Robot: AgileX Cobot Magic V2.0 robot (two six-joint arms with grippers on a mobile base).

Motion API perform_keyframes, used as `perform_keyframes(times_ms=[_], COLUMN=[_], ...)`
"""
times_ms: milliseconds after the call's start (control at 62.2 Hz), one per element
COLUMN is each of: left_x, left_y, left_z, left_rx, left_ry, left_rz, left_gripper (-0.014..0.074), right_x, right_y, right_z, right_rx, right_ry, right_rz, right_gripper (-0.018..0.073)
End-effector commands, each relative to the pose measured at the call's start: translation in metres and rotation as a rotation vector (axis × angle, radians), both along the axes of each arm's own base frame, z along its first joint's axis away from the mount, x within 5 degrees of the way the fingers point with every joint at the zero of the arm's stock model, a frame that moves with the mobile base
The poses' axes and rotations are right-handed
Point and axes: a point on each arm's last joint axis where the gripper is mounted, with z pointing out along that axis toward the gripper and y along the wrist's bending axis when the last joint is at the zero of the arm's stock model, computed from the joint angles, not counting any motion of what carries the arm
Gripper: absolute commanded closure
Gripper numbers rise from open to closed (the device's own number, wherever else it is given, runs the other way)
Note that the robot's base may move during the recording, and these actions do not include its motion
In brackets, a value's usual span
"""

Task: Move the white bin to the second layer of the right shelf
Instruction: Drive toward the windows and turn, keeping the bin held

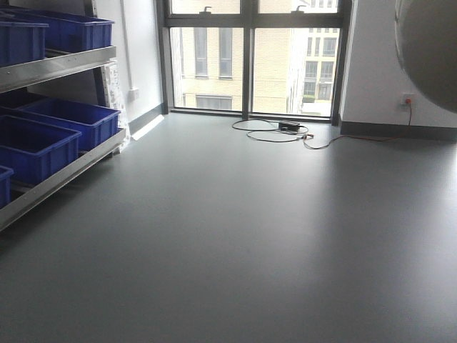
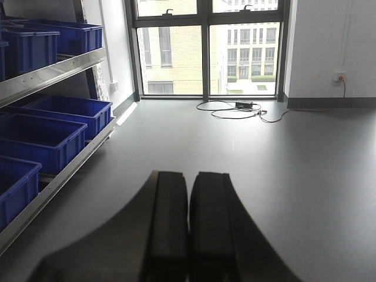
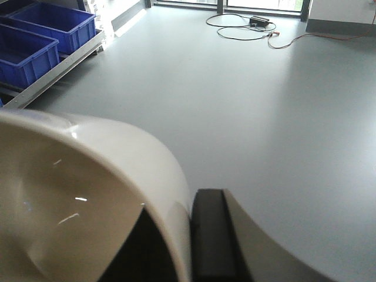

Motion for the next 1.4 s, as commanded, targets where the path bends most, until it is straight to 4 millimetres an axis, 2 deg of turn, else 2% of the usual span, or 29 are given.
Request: perform_keyframes(times_ms=[0,1382], left_x=[0.0003,0.0003], left_y=[0.0004,0.0004], left_z=[-0.0040,-0.0040], left_rx=[-0.019,-0.019], left_ry=[-0.060,-0.060], left_rz=[0.004,0.004], left_gripper=[0.0512,0.0512], right_x=[0.0013,0.0017], right_y=[0.0002,0.0002], right_z=[0.0205,0.0203], right_rx=[0.012,0.012], right_ry=[-0.136,-0.134], right_rz=[0.004,0.004], right_gripper=[0.0503,0.0503])
